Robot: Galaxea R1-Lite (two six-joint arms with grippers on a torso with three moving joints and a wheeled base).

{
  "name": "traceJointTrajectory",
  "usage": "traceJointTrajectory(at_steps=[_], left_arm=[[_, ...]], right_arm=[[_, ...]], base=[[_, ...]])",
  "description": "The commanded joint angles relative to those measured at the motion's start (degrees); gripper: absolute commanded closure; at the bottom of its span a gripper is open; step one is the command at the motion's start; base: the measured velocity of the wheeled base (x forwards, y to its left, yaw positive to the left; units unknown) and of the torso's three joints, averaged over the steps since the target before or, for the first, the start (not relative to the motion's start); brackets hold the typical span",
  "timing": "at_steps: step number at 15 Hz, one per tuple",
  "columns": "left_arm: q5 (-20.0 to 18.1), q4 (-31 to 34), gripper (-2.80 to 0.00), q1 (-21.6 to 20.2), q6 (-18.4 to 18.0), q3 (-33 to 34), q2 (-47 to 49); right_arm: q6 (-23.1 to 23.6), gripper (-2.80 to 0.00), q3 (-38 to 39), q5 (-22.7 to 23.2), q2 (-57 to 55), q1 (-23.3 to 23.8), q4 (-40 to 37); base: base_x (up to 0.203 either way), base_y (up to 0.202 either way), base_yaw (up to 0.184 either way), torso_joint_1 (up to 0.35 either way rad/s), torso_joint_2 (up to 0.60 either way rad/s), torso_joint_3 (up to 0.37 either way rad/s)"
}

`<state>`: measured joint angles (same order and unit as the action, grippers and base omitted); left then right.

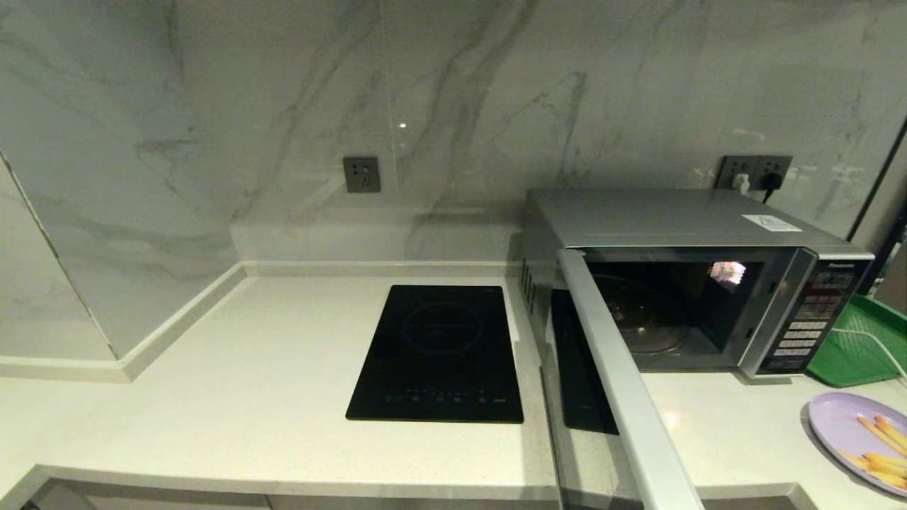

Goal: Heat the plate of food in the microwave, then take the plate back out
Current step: Put the plate in the microwave oven

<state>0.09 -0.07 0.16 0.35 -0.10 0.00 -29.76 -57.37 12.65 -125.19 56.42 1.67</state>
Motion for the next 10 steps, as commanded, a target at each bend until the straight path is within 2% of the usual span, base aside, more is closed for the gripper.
traceJointTrajectory(at_steps=[1, 7, 10], left_arm=[[0.0, -0.01, 0.0, -0.07, 0.01, 0.01, 0.0], [0.0, -0.01, 0.0, 0.02, 0.06, 0.01, 0.0], [0.0, -0.01, 0.0, 0.01, 0.09, 0.01, 0.0]], right_arm=[[-0.13, -2.8, 0.41, 0.01, -1.25, -0.17, 0.59], [0.05, -2.8, -1.3, -0.89, -1.3, -2.1, 0.52], [0.45, -2.8, -2.25, -5.23, 0.46, -2.19, 0.4]], base=[[0.0, 0.0, 0.0, 0.0, 0.0, 0.0], [0.0, 0.0, 0.0, 0.0, 0.0, 0.0], [0.0, 0.0, 0.0, 0.0, 0.0, 0.0]])
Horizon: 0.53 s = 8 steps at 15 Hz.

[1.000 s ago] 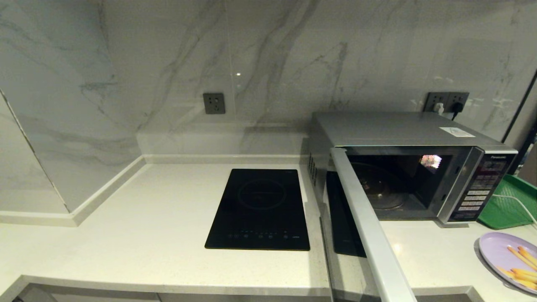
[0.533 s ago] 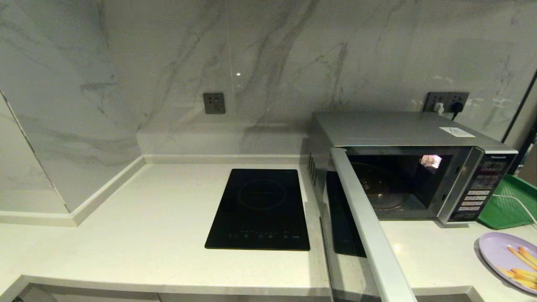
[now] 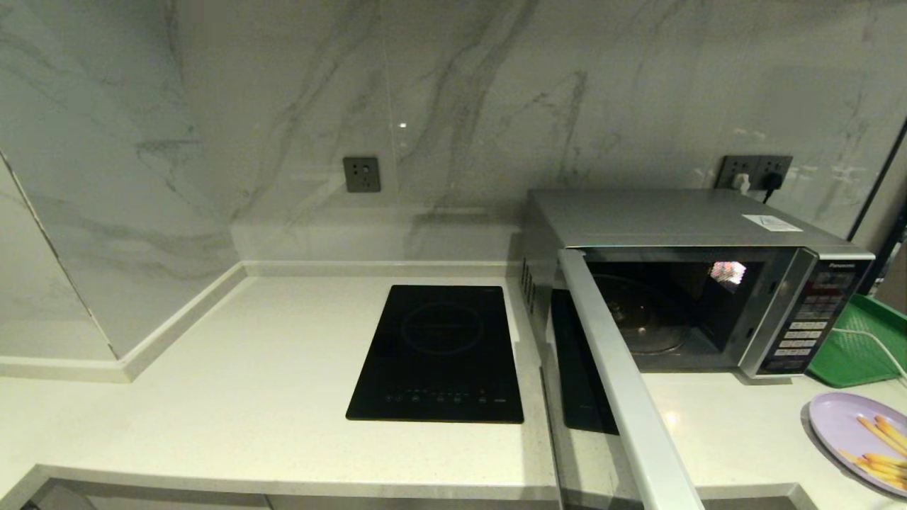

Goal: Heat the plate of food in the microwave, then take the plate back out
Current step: Put the plate in the microwave oven

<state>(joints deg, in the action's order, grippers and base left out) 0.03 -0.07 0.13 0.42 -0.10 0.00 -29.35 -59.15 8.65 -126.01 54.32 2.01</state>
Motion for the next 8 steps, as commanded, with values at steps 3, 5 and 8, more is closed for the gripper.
traceJointTrajectory(at_steps=[3, 5, 8], left_arm=[[0.06, -0.01, 0.0, -0.04, -0.02, 0.01, 0.0], [0.06, -0.01, 0.0, 0.04, -0.04, 0.01, 0.0], [0.06, -0.01, 0.0, -0.05, 0.0, 0.01, 0.0]], right_arm=[[5.43, -2.8, -0.41, -8.86, 3.36, -0.06, -1.05], [7.23, -2.8, -0.88, -9.43, 2.83, 0.0, -3.33], [7.29, -2.8, -1.05, -9.44, 1.12, -0.09, -4.21]], base=[[0.0, 0.0, 0.0, 0.0, 0.0, 0.0], [0.0, 0.0, 0.0, 0.0, 0.0, 0.0], [0.0, 0.0, 0.0, 0.0, 0.0, 0.0]])
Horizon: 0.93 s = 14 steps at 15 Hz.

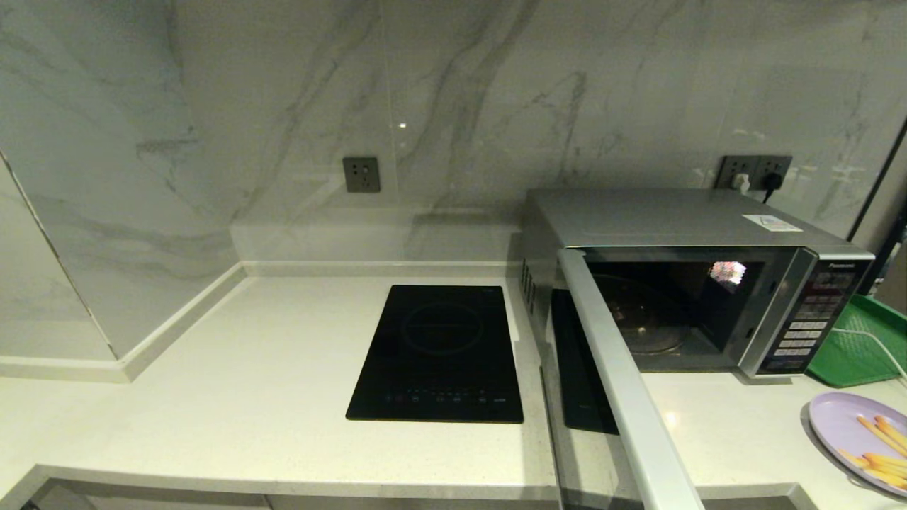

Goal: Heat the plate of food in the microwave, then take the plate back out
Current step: Put the plate in the microwave oven

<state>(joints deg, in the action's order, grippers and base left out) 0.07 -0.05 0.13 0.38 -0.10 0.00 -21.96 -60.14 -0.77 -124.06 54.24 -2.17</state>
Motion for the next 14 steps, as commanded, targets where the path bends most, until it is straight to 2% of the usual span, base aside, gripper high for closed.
traceJointTrajectory(at_steps=[1, 3, 6, 14], left_arm=[[0.01, -0.04, 0.0, -0.05, -0.03, 0.01, 0.0], [0.01, -0.04, 0.0, -0.05, -0.03, 0.01, 0.0], [0.01, -0.04, 0.0, 0.04, 0.04, 0.01, 0.0], [0.01, -0.04, 0.0, 0.04, 0.06, 0.01, 0.0]], right_arm=[[-0.1, -2.8, -0.05, -0.03, -0.92, -0.01, -0.06], [-0.1, -2.8, 0.01, -0.12, -1.15, -0.29, -0.03], [-0.27, -2.8, 0.1, -2.55, -2.6, -1.23, 0.07], [-0.45, -2.8, 0.11, -2.66, -3.65, -2.58, 0.32]], base=[[0.0, 0.0, 0.0, 0.0, 0.0, 0.0], [0.0, 0.0, 0.0, 0.0, 0.0, 0.0], [0.0, 0.0, 0.0, 0.0, 0.0, 0.0], [0.0, 0.0, 0.0, 0.0, 0.0, 0.0]])
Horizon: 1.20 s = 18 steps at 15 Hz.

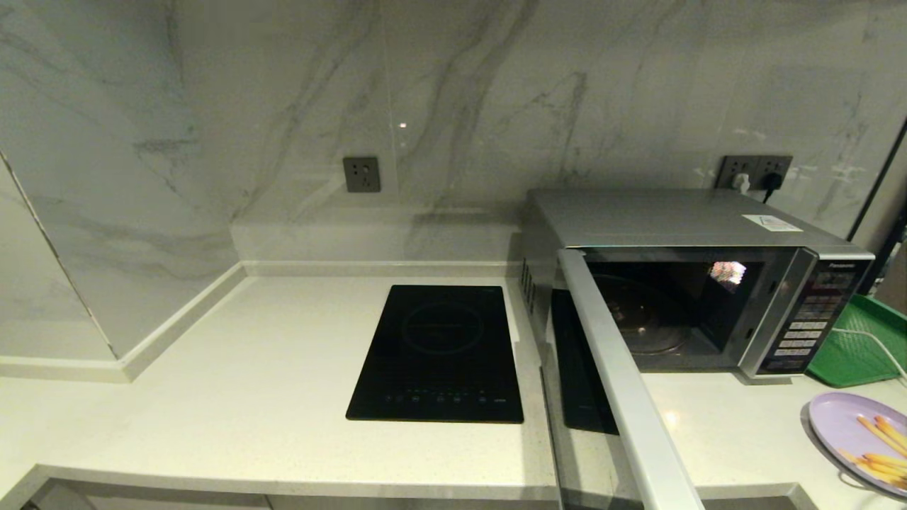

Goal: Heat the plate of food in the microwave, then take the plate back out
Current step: Put the plate in the microwave oven

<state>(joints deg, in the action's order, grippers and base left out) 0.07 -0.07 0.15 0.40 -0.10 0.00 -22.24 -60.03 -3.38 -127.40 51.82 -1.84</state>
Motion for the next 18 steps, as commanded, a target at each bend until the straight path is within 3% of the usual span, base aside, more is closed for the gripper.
traceJointTrajectory(at_steps=[1, 2, 18], left_arm=[[0.01, -0.01, 0.0, 0.03, -0.05, 0.01, 0.0], [0.01, -0.01, 0.0, 0.03, 0.04, 0.01, 0.0], [0.01, -0.01, 0.0, 0.03, 0.04, 0.01, 0.0]], right_arm=[[-0.18, -2.8, -0.09, -0.05, -0.3, -0.21, 0.0], [-0.18, 0.0, -0.09, -0.05, -0.39, -0.19, 0.08], [-0.65, 0.0, 0.78, 0.26, 1.31, -0.05, 0.14]], base=[[0.0, 0.0, 0.0, 0.0, 0.0, 0.0], [0.0, 0.0, 0.0, 0.0, 0.0, 0.0], [0.0, 0.0, 0.0, 0.0, 0.0, 0.0]])
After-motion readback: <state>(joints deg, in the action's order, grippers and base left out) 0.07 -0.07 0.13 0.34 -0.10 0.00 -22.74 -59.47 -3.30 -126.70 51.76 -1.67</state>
